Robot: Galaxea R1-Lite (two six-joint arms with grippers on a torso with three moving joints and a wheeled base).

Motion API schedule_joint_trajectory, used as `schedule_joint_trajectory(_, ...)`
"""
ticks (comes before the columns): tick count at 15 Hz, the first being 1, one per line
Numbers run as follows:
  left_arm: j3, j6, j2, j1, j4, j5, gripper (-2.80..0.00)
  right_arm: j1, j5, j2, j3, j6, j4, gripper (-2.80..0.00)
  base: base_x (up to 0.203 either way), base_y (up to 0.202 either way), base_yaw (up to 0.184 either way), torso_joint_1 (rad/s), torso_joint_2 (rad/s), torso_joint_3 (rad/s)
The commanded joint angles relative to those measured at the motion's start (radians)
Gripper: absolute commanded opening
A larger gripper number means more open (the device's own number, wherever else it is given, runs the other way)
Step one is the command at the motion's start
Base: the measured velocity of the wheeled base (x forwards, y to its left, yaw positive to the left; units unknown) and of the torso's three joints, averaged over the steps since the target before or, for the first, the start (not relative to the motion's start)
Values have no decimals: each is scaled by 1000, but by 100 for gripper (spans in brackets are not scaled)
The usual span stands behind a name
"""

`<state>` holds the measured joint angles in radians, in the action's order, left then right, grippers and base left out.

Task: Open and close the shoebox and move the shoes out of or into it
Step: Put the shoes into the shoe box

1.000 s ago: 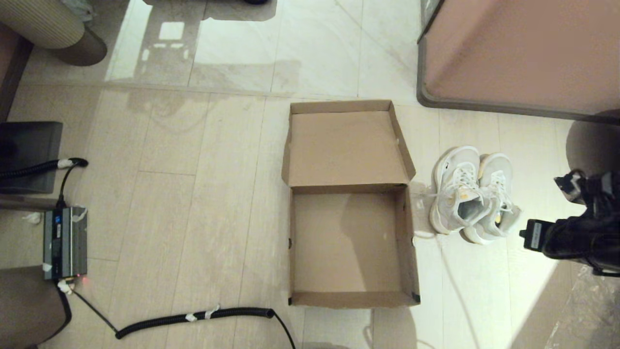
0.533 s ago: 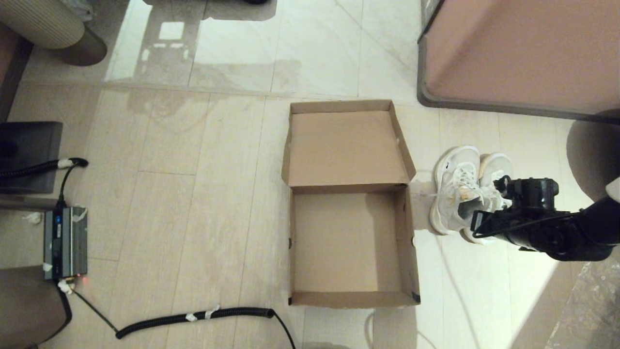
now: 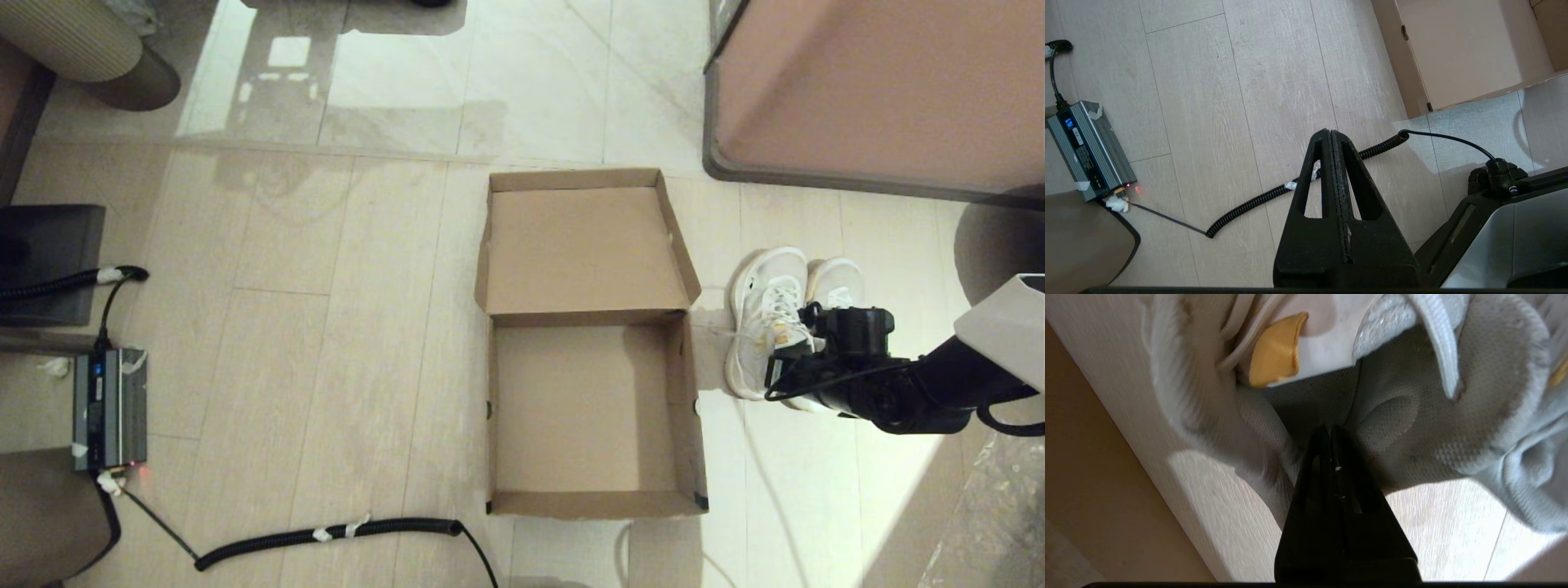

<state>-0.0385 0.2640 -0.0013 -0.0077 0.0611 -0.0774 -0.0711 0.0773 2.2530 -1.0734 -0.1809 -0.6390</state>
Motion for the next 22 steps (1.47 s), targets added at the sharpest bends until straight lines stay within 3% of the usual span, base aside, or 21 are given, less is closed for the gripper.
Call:
schedule_joint_trajectory(1, 0, 1, 1, 0, 0, -1, -280, -1, 3, -11, 30, 0, 16, -280, 0, 0, 0, 0, 0, 0)
schedule_joint_trajectory(7, 0, 1, 1, 0, -1, -1, -280, -11, 6, -63, 203, -4, 66, -280, 0, 0, 0, 0, 0, 0)
schedule_joint_trajectory(14, 0, 1, 1, 0, -1, -1, -280, -77, 1, -139, 364, 1, -11, -280, 0, 0, 0, 0, 0, 0)
schedule_joint_trajectory(17, 0, 1, 1, 0, -1, -1, -280, -75, -39, -218, 424, 51, -11, -280, 0, 0, 0, 0, 0, 0)
schedule_joint_trajectory(22, 0, -1, 1, 0, -4, -1, -280, -78, -33, -256, 406, 119, -11, -280, 0, 0, 0, 0, 0, 0)
